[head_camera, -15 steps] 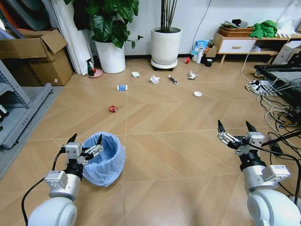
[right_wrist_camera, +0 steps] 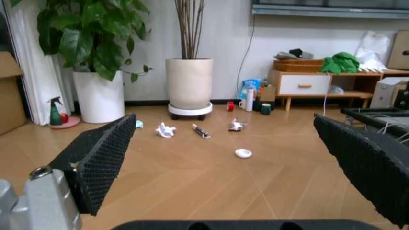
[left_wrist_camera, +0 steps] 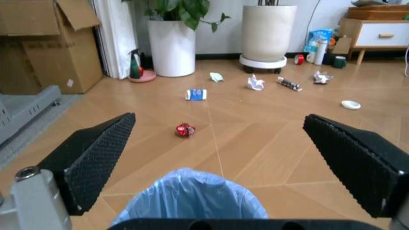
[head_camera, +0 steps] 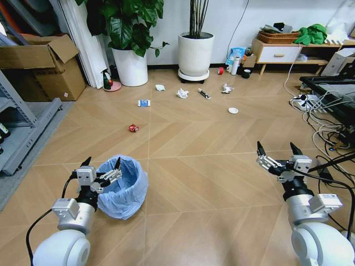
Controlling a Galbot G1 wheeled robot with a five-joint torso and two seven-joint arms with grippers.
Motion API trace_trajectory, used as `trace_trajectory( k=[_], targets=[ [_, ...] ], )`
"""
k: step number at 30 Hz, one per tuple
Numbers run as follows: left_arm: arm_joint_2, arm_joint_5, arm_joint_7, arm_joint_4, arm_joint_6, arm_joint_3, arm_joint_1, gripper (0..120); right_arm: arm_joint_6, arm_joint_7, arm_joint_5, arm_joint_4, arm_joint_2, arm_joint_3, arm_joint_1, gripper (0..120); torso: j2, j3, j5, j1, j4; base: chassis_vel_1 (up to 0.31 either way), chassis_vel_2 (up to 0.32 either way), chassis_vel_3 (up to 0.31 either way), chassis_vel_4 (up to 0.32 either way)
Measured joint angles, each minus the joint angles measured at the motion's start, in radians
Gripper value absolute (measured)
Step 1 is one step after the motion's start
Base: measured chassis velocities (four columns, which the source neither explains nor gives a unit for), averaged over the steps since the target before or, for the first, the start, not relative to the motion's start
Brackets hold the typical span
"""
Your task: Pick up the trash bin and place the garbage on the floor into it.
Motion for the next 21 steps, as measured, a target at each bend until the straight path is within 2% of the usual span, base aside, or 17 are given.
trace_trajectory(
  k=[16,21],
  targets=[
    [0.040,-0.019,-0.032,0.008,0.028,-0.003,-0.021,100,-0.002,0.002,0.001,-0.006,-0.005,-0.001,0.007,100,0.000,0.000,0.0000,0.000,0.0000,0.000,0.000,0.000,0.000],
    [0.094,-0.072,-0.085,0.032,0.091,0.001,-0.048,100,-0.002,0.002,-0.001,-0.012,-0.005,-0.007,0.007,100,0.000,0.000,-0.0001,0.000,0.0001,0.000,0.000,0.000,0.000]
  ],
)
